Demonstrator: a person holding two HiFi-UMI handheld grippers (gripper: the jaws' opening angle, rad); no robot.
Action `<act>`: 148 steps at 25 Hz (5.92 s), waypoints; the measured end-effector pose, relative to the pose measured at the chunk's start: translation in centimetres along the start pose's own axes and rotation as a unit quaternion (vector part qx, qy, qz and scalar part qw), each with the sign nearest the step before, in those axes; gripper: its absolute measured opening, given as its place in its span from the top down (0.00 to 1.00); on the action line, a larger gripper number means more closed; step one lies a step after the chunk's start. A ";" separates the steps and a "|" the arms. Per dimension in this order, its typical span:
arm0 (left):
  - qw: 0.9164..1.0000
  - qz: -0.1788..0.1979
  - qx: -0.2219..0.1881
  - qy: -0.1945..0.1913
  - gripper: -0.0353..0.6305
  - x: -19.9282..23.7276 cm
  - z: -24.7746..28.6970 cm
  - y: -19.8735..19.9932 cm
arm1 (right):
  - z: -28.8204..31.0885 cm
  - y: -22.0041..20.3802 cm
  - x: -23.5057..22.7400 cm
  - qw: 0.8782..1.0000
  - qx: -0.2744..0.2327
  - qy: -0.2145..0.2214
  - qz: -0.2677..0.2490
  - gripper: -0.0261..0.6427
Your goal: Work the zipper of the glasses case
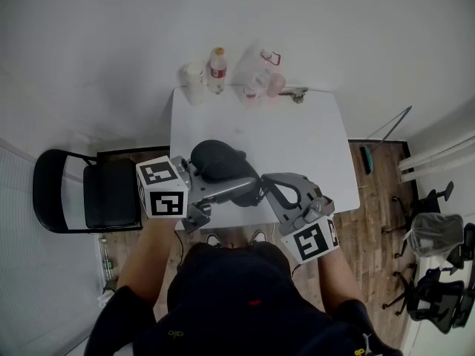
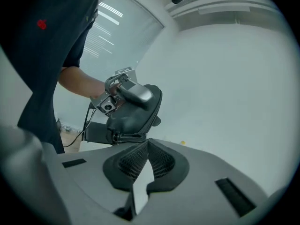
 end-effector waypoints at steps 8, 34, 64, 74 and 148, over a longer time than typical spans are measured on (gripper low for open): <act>0.992 0.063 0.108 -0.011 0.52 -0.7 0.4 -2.1 | 0.5 0.8 1.0 0.999 -0.007 0.004 -0.048 0.93; 0.885 0.321 0.295 0.167 0.52 0.8 2.8 -7.4 | 0.4 1.5 0.4 0.999 -0.006 -0.014 -0.036 0.93; 0.736 0.617 0.176 0.214 0.54 -2.9 2.0 -2.9 | -1.6 -1.6 0.7 0.542 -0.368 0.383 0.651 0.79; 0.736 0.607 0.195 0.226 0.54 -2.7 2.3 -3.3 | -1.8 -1.2 0.3 0.612 -0.337 0.321 0.639 0.93; 0.859 0.234 -0.106 0.443 0.54 -4.5 -6.3 2.2 | -10.8 -7.0 -11.6 0.913 -0.119 -0.198 0.336 0.93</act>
Point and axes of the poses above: the fingertips, and each gripper's own axes: z forward along the fingers, x to its left, y out of its top, the point moved 7 cm from there along -z, backward along the fingers, and after that the axes turned 6 degrees about x, right-handed, at the moved point
